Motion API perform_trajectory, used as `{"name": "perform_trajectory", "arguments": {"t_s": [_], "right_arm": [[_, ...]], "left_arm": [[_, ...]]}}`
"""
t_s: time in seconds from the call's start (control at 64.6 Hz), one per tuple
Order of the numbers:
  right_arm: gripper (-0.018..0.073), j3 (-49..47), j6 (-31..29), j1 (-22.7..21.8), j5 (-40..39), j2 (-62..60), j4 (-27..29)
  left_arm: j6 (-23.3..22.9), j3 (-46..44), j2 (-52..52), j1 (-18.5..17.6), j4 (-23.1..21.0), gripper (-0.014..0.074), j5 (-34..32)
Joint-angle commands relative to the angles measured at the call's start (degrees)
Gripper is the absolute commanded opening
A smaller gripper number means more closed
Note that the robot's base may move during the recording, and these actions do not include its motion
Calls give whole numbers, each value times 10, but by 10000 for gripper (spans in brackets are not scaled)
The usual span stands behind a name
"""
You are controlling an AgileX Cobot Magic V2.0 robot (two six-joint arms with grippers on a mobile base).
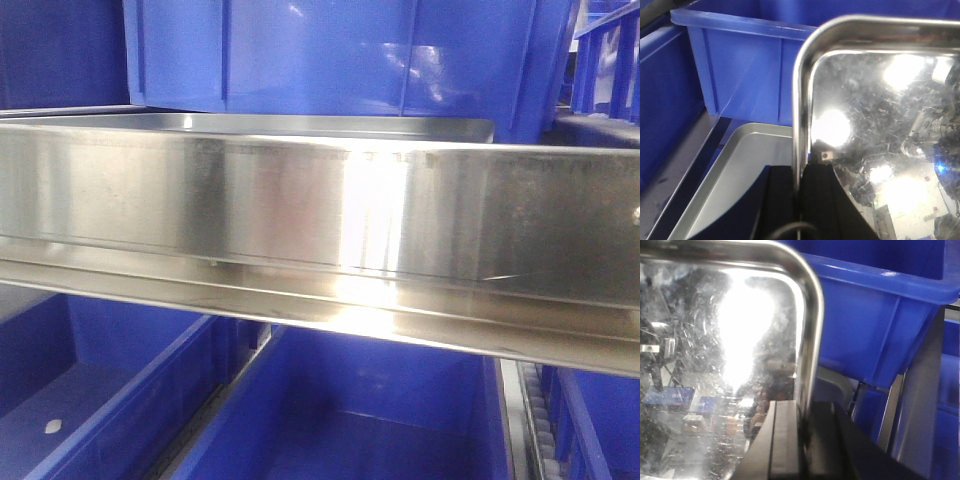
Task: Stack silver trays without gaps
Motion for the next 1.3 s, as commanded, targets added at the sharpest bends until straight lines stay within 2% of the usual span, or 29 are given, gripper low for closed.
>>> {"name": "perform_trajectory", "arguments": {"t_s": [0.0, 0.31, 0.96, 1.083, 1.285], "right_arm": [[-77, -4, -9, 6, -344, -1, 1], [-77, -4, -9, 6, -400, -1, 1], [-77, -4, -9, 6, -408, -1, 1], [-77, -4, -9, 6, -389, 1, 1], [-77, -4, -9, 6, -328, 26, 1]], "left_arm": [[0, -5, 1, -7, 1, -16, -68], [0, -5, 1, -7, 1, -16, -68], [0, -5, 1, -7, 1, -16, -73], [1, -5, 1, -7, 36, -16, -82], [1, -5, 2, -2, 62, -16, -78]]}}
